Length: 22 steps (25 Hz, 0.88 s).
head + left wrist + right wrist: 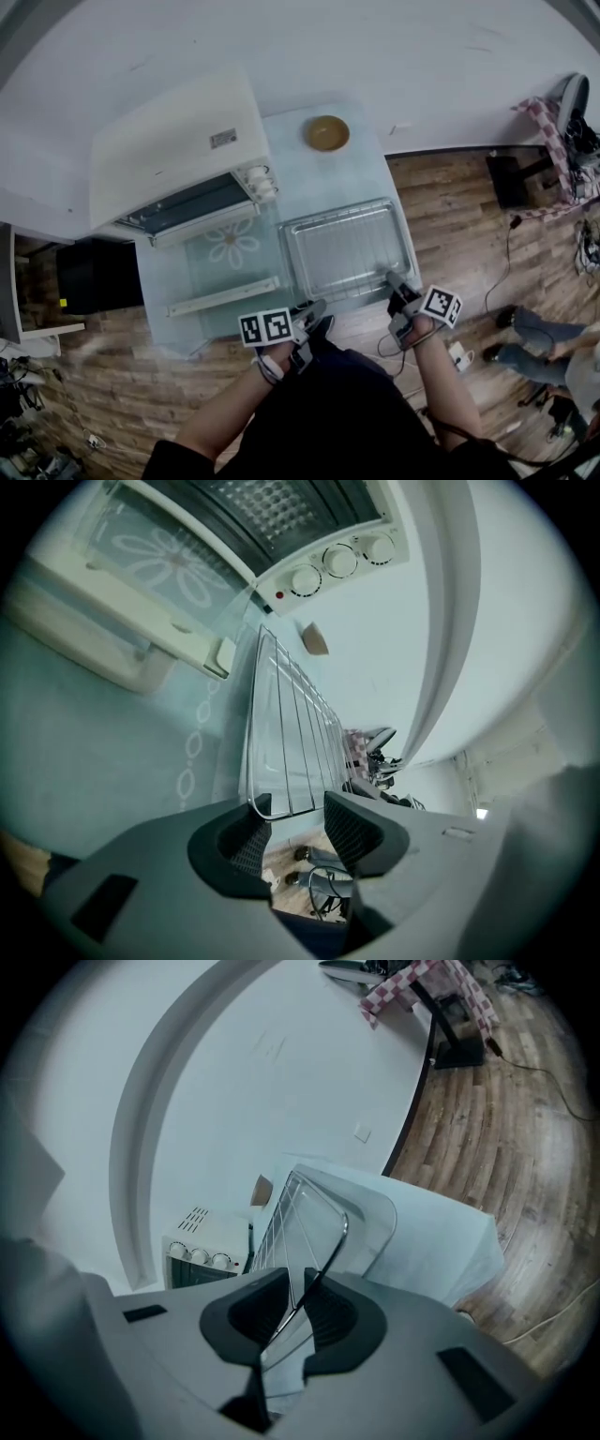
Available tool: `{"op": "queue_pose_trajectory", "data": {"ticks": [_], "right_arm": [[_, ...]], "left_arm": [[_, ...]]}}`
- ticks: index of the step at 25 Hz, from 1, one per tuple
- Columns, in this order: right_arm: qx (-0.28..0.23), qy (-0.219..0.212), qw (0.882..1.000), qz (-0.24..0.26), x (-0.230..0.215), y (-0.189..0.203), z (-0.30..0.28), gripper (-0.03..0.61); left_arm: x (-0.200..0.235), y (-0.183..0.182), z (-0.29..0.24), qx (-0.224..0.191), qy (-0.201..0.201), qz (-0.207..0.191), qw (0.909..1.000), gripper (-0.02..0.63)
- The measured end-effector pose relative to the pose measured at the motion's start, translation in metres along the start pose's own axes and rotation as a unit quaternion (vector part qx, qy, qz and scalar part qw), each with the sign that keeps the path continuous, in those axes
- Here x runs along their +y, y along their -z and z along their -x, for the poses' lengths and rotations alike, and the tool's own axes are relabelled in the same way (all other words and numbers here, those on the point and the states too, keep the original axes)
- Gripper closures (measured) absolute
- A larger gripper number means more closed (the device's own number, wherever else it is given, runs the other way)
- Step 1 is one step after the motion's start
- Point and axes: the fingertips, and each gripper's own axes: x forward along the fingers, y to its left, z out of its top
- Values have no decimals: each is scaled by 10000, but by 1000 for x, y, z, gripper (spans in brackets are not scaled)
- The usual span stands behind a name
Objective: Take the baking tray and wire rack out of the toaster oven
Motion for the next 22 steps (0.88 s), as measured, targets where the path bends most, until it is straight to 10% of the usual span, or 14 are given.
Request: {"op": "queue_pose_trajectory", "data": {"ticks": [12, 22], "right_arm": [[-123, 630, 9965, 543, 10, 0, -4, 443], [-334, 2174, 9612, 1667, 11, -9, -4, 267]], "left_arm": [[27, 9, 43, 328, -446, 87, 9984, 405], [10, -17, 67, 359, -54, -126, 9993, 405]]}}
